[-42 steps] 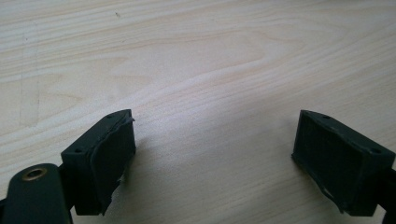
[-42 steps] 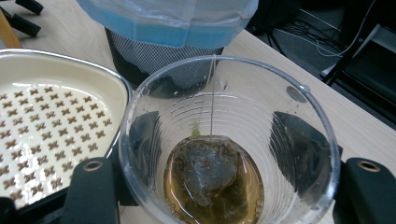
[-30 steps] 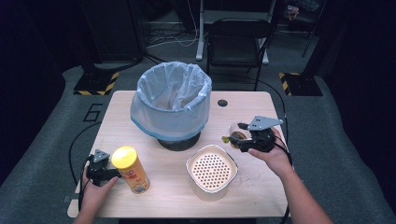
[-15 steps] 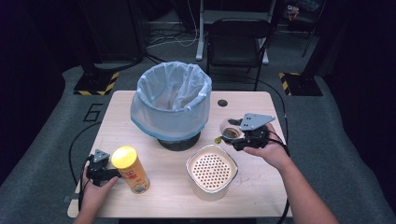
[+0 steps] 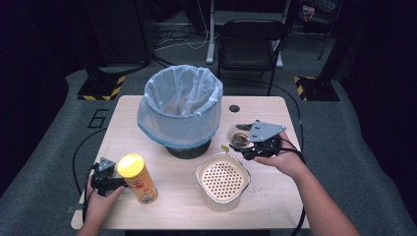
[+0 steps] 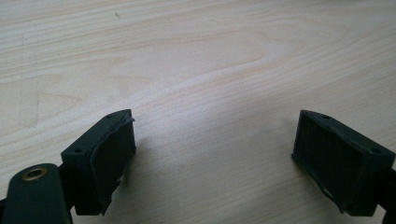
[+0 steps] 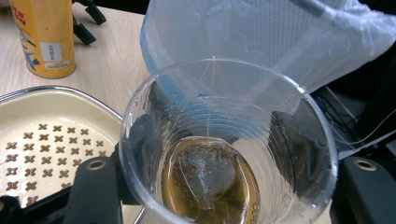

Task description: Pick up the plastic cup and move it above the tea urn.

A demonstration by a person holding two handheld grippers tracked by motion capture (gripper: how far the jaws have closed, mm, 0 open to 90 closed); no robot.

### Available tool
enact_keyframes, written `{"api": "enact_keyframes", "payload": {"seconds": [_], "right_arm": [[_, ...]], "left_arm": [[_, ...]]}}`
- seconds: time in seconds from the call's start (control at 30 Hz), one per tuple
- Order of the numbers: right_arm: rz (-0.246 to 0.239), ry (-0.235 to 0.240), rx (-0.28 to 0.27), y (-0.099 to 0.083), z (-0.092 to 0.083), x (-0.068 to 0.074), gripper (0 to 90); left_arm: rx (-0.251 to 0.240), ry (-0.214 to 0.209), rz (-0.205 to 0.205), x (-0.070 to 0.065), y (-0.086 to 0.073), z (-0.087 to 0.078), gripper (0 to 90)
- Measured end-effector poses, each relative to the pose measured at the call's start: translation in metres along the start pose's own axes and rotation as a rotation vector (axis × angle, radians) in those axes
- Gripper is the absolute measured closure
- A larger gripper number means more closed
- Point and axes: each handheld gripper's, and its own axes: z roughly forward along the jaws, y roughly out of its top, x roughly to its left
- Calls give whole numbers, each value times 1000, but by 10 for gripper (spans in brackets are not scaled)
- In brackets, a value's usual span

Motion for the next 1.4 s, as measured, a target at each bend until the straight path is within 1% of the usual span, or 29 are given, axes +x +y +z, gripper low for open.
{"api": "enact_keyframes", "payload": {"seconds": [0.03,0.1,0.13,0.2,0.23,0.33,0.37,0.4,0.43,0.47,0.53,0.73,0.77,0.8,0.83,0.87,0.93,0.97,1.0,1.03,1.1,1.2,1.23,1.27,1.3,1.37,1.4], "right_arm": [[0,0,0,0,0,0,350],[-27,-4,-2,2,-1,4,350],[-55,-4,-2,4,-2,7,350],[-76,-5,1,6,-2,11,350],[-76,-5,1,6,-2,11,350],[-142,-19,17,10,-4,19,351],[-157,-28,16,10,-4,20,351],[-157,-28,16,10,-4,20,351],[-167,-29,13,11,-4,21,351],[-192,-43,5,12,-4,23,351],[-216,-53,5,12,-4,25,351],[-253,-60,19,12,0,31,349],[-253,-60,19,12,0,31,349],[-270,-67,32,12,1,34,350],[-270,-67,32,12,1,34,350],[-305,-80,48,13,1,37,352],[-357,-100,75,14,2,42,352],[-357,-100,75,14,2,42,352],[-421,-126,108,15,4,49,353],[-440,-133,117,15,5,52,353],[-499,-147,138,16,6,59,354],[-555,-160,162,17,8,67,356],[-555,-160,162,17,8,67,356],[-582,-167,171,17,9,69,358],[-654,-197,208,17,12,75,360],[-730,-231,247,16,15,80,362],[-766,-241,268,16,17,83,362]], "left_arm": [[0,0,0,0,0,0,127],[1,-1,-2,0,0,0,127],[1,-1,-2,0,0,0,127],[0,0,0,0,0,0,127],[0,0,0,0,0,0,126],[-1,0,-1,0,0,0,127],[-1,0,-1,0,0,0,127],[-1,0,-1,0,0,0,126],[0,-1,-2,0,0,0,126],[3,-2,-4,0,0,0,127],[-1,0,-1,0,0,0,127],[1,-1,-1,0,0,0,127],[1,-1,-1,0,0,0,126],[0,0,0,0,0,0,127],[1,0,-2,0,0,0,127],[0,0,1,0,0,0,126],[0,0,0,0,0,0,126],[0,0,0,0,0,0,127],[0,0,0,0,0,0,126],[4,-2,-4,0,0,0,126],[0,0,0,0,0,0,126],[0,0,-1,0,0,0,126],[0,0,-1,0,0,0,126],[0,0,-2,0,0,0,126],[0,0,-1,0,0,0,127],[1,-1,-1,0,0,0,127],[1,-1,-2,0,0,0,127]]}}
